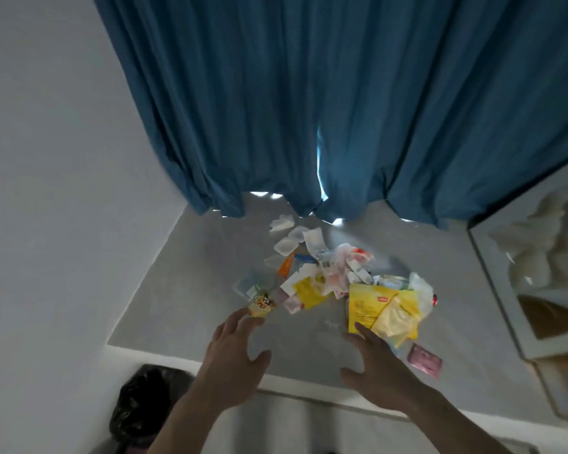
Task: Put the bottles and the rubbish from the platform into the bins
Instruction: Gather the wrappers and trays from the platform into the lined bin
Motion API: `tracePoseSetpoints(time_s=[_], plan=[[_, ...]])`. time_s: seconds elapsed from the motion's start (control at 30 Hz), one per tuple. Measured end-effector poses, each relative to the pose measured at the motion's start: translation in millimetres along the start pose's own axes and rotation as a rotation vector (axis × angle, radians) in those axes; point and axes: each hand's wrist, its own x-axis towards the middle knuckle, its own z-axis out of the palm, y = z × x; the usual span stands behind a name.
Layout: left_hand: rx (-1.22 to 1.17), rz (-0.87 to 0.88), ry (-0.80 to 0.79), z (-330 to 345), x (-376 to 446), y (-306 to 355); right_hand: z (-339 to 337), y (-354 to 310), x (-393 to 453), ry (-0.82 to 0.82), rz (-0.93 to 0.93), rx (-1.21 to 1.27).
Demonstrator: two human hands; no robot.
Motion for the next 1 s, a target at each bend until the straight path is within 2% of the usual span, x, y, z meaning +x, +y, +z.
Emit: tracePoseSetpoints(time_s=[0.27, 0.4, 0.57, 0.8, 1.0], plan=[[0.07, 0.117, -0.105, 38, 64, 64, -57, 84, -15, 0.085, 0.186, 0.069], [0.102, 0.208, -0.201, 42, 98, 98, -58, 107, -21, 0.126, 0.263, 0.14], [0.068, 0.289, -0.238, 56, 134, 130, -67, 110, -33, 0.221, 0.324, 0.172], [0.106, 0.358, -0.32, 86, 158, 160, -72, 146, -52, 0.265, 0.43, 0.179], [0.146, 0.359, -0.297, 100, 186, 191, -84, 191, -52, 0.222, 0.495, 0.255]])
